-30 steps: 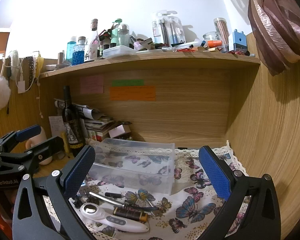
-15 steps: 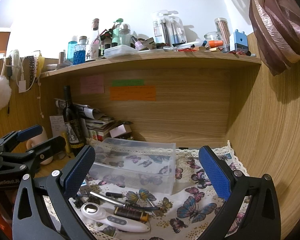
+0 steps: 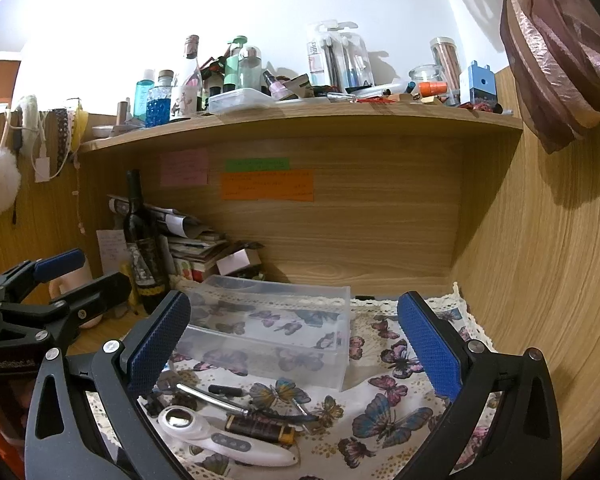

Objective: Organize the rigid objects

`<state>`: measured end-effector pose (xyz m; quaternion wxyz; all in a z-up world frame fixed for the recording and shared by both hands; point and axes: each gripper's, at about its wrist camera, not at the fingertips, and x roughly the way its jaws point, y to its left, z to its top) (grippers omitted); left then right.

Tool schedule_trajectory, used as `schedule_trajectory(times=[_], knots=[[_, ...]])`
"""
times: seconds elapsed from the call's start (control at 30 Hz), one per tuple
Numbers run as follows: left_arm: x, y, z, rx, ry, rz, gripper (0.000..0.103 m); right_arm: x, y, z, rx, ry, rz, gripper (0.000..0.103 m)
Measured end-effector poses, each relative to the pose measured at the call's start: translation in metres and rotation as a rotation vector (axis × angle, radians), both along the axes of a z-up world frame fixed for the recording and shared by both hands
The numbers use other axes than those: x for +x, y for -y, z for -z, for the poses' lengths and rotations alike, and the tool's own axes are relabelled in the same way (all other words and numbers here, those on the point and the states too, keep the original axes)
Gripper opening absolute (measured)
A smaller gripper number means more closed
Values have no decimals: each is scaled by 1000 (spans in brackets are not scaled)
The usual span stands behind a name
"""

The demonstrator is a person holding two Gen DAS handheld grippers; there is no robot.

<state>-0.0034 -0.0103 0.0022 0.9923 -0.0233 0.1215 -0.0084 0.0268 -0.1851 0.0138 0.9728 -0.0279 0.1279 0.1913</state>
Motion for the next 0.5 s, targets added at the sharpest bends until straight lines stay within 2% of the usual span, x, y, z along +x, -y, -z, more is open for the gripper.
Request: schedule_trajectory(times=[0.2,0.3,0.37,0.43,0.5], knots=[[6,-11,4,-20,-23,-7,103,12,5,8,11,-31,-6,103],[12,-24,7,-49,-51,-15,103,18,8,13,11,-53,-8,94],[15,-32,10,-58,-68,-27,99,23,11,17,5,-83,-10,85],[18,-40,14,-55,-94,-42,88,29,14,22,2,-110,-7,84],[22,-48,22,-57,-129,-54,87,34,17,28,-9,-134,7,81]])
